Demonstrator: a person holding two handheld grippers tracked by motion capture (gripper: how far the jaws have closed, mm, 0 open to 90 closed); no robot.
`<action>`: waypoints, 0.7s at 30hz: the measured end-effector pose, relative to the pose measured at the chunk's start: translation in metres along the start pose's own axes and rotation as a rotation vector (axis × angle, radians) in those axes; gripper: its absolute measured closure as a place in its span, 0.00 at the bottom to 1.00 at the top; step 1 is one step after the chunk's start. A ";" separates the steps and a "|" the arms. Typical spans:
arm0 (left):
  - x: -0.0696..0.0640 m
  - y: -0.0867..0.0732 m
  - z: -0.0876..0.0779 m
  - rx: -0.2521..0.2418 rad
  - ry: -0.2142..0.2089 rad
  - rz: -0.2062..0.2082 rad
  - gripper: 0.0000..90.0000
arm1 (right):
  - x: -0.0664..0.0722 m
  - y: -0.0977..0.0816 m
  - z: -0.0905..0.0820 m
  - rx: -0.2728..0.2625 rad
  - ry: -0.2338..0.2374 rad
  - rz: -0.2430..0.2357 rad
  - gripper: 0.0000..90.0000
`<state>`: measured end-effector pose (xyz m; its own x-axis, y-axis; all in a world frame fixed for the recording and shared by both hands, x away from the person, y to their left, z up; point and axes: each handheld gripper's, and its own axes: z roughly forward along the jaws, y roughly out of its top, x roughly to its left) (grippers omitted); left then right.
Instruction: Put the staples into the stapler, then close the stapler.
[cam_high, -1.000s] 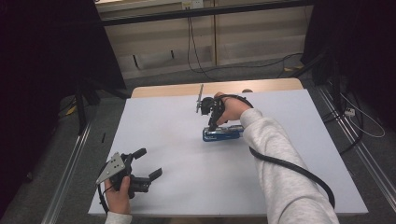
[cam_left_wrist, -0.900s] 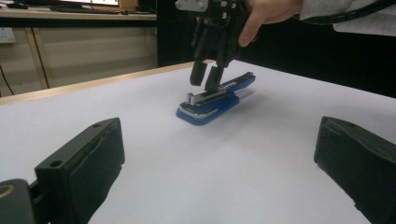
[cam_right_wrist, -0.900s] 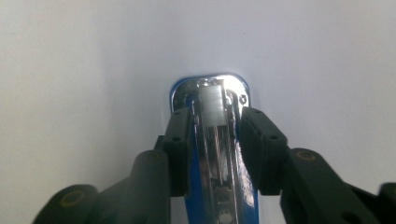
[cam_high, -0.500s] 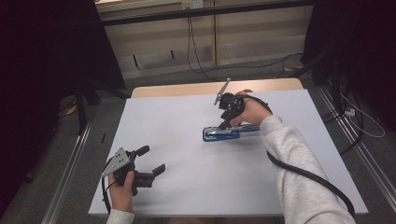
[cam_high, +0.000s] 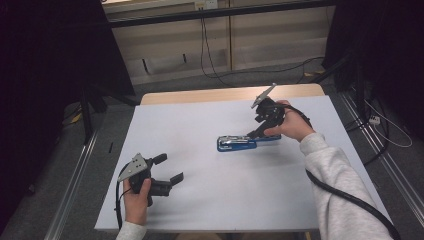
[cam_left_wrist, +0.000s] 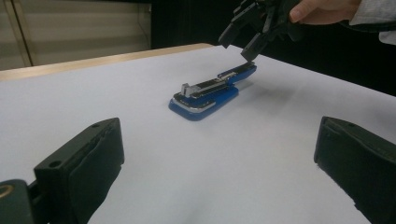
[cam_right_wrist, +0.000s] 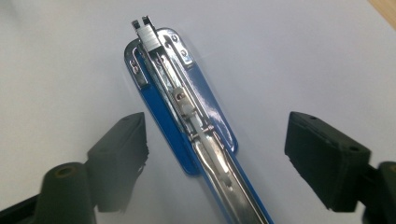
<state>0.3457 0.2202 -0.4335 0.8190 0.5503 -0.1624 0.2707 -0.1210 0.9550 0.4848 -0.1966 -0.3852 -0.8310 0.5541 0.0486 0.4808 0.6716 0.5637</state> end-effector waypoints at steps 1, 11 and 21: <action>-0.001 0.000 0.002 0.006 -0.003 -0.002 0.02 | 0.001 -0.003 -0.002 0.000 -0.009 0.007 0.20; -0.005 0.002 0.019 0.048 -0.007 -0.005 0.02 | 0.002 -0.038 -0.015 -0.041 -0.048 0.072 0.16; -0.002 0.005 0.039 0.074 0.036 -0.007 0.02 | 0.008 -0.070 -0.025 -0.084 -0.121 0.113 0.15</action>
<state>0.3655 0.1865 -0.4377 0.7988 0.5802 -0.1590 0.3141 -0.1768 0.9328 0.4379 -0.2513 -0.4034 -0.7309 0.6822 0.0184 0.5396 0.5612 0.6276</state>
